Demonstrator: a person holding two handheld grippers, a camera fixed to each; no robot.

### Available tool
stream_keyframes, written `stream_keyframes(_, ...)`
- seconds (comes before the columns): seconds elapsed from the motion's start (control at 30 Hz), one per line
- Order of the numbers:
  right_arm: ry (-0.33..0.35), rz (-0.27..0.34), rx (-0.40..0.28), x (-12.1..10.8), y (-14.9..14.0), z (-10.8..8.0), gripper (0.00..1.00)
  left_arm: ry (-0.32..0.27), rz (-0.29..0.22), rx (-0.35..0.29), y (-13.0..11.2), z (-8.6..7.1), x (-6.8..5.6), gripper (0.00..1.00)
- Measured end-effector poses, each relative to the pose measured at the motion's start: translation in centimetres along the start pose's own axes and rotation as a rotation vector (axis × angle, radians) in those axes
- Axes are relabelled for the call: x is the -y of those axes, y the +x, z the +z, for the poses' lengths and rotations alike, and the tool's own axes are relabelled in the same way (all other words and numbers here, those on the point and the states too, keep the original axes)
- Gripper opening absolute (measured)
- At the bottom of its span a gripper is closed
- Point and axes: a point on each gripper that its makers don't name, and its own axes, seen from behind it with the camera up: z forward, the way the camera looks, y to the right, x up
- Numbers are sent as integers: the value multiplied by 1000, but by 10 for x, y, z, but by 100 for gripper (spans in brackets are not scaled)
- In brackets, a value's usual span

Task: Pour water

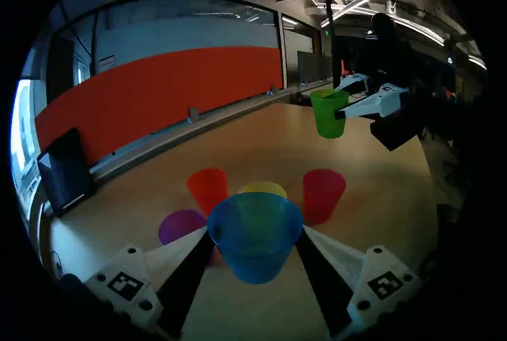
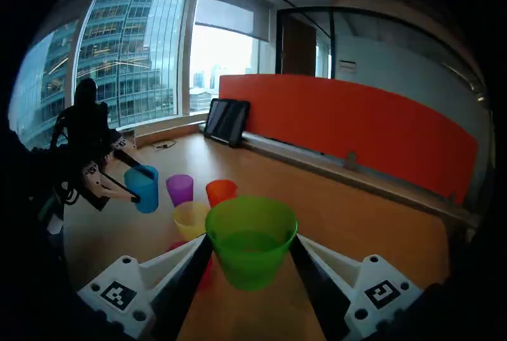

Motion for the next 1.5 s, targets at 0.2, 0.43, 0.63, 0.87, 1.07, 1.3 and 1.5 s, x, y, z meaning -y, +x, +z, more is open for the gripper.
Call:
stream_keyframes(0.2, 7, 7, 39, 0, -15, 6, 88, -28, -9, 48, -18, 7, -6, 87)
stream_keyframes(0.43, 13, 13, 89, 0, -32, 12, 88, -54, 4, 112, -36, 17, -10, 87)
stream_keyframes(0.63, 20, 20, 121, 1, -45, 17, 88, -73, 14, 156, -46, 22, -12, 87)
stream_keyframes(0.87, 25, 21, 151, 2, -59, 22, 88, -83, 19, 173, -52, 29, -13, 87)
stream_keyframes(1.07, 26, 26, 161, 1, -65, 24, 88, -90, 12, 181, -57, 34, -14, 87)
stream_keyframes(1.3, 22, 28, 171, -1, -71, 26, 88, -97, 9, 191, -62, 36, -15, 87)
stream_keyframes(1.5, 21, 28, 182, 0, -76, 28, 88, -100, 9, 210, -69, 35, -15, 87)
